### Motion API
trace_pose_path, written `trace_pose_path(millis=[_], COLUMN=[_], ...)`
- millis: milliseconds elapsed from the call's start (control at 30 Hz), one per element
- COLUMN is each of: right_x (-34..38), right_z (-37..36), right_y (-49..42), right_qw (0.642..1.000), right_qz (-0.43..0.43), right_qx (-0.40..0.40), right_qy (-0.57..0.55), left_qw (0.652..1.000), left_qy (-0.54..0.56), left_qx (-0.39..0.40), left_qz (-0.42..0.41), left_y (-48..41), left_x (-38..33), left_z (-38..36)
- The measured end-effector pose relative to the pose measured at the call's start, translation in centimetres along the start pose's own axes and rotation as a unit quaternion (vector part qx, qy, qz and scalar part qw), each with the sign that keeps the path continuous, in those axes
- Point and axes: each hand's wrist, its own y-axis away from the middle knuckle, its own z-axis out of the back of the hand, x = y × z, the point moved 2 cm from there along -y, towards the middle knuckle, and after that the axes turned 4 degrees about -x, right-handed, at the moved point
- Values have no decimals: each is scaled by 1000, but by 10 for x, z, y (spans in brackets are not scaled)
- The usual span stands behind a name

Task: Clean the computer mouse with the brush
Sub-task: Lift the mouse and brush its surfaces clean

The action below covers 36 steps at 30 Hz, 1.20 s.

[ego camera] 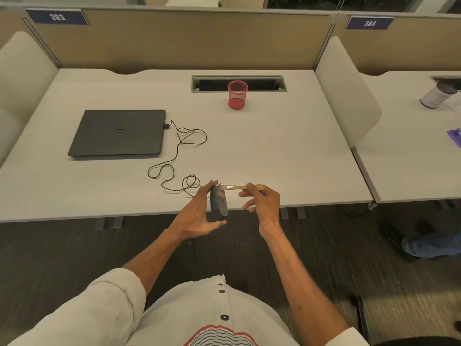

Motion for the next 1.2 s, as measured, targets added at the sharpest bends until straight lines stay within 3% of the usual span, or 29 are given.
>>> trace_pose_path(millis=[167,400,533,633,933,1100,1200], right_x=[-9,-15,-8,-10,-27,-19,-20], right_z=[-11,5,3,-8,13,5,-4], right_y=[0,-6,-6,-2,-5,-1,4], right_qw=[999,992,1000,999,991,1000,999], right_qz=[-27,-34,-10,-2,-53,-19,-15], right_qx=[26,-89,-21,19,-102,-13,13], right_qy=[20,81,17,31,66,11,34], left_qw=[1000,1000,999,999,999,999,999], left_qy=[3,-11,-16,-16,-5,-8,-8], left_qx=[11,7,18,21,24,30,29], left_qz=[-14,-27,-27,-26,-23,-24,-26], left_y=[-1,-1,-3,-3,-5,-4,-3], left_x=[1,4,3,1,3,3,2], left_z=[1,7,7,7,11,10,10])
